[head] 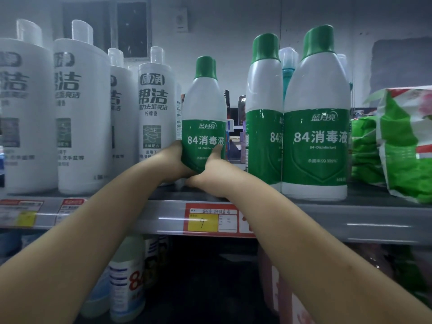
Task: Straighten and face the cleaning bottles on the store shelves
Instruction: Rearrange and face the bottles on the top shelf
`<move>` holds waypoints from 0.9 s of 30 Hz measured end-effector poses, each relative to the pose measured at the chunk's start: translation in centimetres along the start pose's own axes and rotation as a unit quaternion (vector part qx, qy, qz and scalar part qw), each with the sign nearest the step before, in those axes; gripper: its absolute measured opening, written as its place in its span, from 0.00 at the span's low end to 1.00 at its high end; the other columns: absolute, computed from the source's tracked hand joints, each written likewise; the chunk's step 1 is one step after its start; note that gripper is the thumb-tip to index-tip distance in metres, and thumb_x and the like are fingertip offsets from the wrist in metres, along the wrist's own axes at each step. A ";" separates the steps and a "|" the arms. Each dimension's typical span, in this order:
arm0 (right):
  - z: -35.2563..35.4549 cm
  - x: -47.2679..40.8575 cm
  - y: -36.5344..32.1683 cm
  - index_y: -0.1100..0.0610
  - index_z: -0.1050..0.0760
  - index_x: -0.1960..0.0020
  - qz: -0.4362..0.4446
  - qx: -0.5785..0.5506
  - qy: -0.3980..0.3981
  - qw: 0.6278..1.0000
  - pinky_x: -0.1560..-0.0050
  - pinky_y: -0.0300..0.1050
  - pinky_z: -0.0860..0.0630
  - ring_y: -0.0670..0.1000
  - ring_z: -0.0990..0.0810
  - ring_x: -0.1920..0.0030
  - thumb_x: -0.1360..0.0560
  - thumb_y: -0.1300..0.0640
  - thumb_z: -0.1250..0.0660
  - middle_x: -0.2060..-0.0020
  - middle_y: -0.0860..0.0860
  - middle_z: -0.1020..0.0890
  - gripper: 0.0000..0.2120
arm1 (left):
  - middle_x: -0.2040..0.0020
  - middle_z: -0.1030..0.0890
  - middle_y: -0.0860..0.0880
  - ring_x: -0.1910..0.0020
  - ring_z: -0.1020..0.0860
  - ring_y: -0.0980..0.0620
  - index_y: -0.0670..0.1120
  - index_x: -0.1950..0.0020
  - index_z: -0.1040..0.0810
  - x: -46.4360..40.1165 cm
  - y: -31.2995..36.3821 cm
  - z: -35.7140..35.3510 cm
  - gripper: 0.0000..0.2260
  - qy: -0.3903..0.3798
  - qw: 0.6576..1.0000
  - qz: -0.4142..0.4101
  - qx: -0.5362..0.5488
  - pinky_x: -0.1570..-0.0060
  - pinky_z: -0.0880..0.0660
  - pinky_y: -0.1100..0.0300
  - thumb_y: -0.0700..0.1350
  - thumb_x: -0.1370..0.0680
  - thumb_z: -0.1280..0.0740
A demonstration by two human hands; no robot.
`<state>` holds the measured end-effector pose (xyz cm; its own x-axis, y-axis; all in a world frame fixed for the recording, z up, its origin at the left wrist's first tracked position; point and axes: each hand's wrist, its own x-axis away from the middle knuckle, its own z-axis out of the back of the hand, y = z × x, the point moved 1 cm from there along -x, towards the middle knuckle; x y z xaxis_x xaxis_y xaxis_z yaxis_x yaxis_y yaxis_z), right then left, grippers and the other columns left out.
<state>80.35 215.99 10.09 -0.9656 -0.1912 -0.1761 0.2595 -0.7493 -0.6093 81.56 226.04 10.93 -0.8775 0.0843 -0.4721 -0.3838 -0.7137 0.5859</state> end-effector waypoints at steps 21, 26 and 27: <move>1.1 1.5 0.1 0.63 0.66 0.26 0.021 0.029 -0.001 0.999 0.44 0.43 0.32 0.58 0.32 0.34 0.25 0.46 0.35 0.30 0.60 0.34 0.47 | 0.67 0.26 0.55 0.67 0.29 0.60 0.45 0.58 0.22 -1.4 -1.0 1.0 0.04 0.162 0.979 -0.098 -0.078 0.69 0.34 0.69 0.41 0.30 0.27; 0.9 1.8 -0.1 0.62 0.67 0.25 0.028 0.075 -0.017 0.997 0.40 0.44 0.34 0.58 0.35 0.31 0.24 0.44 0.37 0.28 0.60 0.37 0.47 | 0.66 0.25 0.55 0.65 0.27 0.56 0.48 0.62 0.24 -1.4 -1.4 1.0 0.07 0.109 0.986 -0.080 -0.097 0.68 0.33 0.66 0.39 0.30 0.27; 0.9 1.9 -0.1 0.62 0.67 0.25 0.030 0.082 -0.017 0.996 0.42 0.43 0.34 0.58 0.34 0.31 0.24 0.44 0.37 0.28 0.60 0.36 0.46 | 0.65 0.25 0.55 0.64 0.27 0.56 0.49 0.63 0.24 -1.4 -1.4 0.9 0.07 0.101 0.987 -0.075 -0.100 0.67 0.32 0.66 0.39 0.30 0.28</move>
<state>78.51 215.15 10.48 -0.9491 -0.2587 -0.1797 0.3136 -0.8286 -0.4637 83.05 227.54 11.39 -0.7321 0.0748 -0.6770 -0.4236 -0.8284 0.3666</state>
